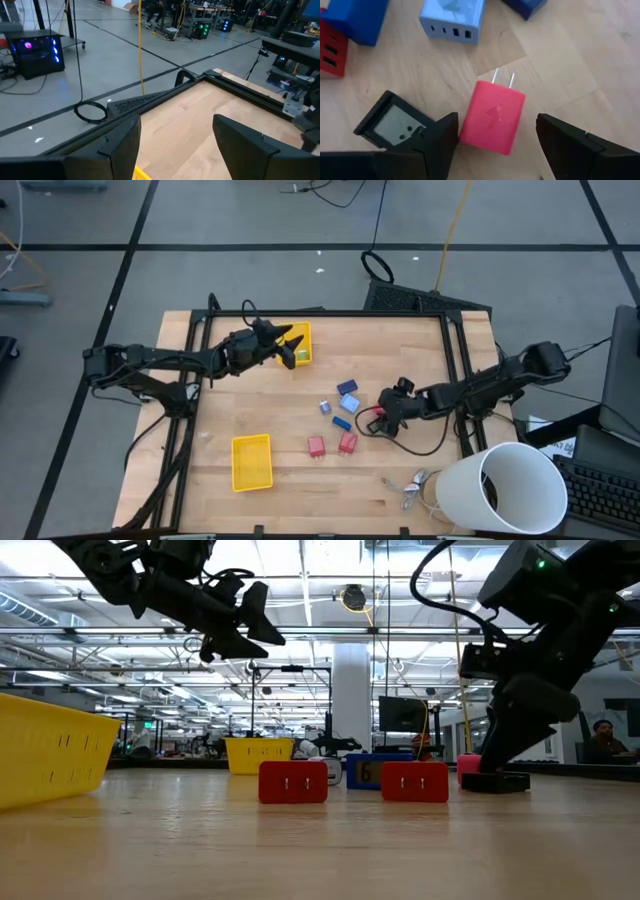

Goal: Pick & Place Office items
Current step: Put the pink charger adapter into the top yellow bin

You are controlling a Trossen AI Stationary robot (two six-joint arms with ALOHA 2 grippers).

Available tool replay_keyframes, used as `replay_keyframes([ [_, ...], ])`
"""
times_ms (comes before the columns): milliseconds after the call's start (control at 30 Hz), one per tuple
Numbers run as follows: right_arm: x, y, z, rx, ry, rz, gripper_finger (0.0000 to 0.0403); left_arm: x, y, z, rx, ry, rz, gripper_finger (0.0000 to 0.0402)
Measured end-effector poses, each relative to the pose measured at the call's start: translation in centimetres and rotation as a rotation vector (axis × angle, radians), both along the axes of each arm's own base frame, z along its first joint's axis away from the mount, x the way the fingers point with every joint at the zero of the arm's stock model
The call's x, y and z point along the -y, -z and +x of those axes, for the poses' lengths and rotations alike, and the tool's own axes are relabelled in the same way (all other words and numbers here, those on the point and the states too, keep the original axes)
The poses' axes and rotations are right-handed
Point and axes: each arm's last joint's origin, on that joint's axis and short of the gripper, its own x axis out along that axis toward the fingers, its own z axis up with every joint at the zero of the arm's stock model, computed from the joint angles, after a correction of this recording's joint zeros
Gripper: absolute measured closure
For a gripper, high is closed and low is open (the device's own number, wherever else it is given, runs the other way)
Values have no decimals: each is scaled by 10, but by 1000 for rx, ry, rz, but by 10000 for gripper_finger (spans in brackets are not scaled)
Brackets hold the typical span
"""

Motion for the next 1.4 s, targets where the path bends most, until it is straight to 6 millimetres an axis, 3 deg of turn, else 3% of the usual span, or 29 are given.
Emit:
replay_keyframes([
  [233, -1, 3, 2, -18, -50, 15, 156, 0, 0, 0, 28, -7, -43, 151],
  [700, -2, 2, 4, -2, -77, 24, 240, 0, 0, 0, 30, -6, -46, 151],
  [1000, 1, 2, 4, -9, -97, -5, 237, 0, 0, 0, 29, -6, -46, 151],
  [1400, 29, 1, 9, -1, -70, -68, 241, 0, -2, 1, 74, 10, -68, 151],
])
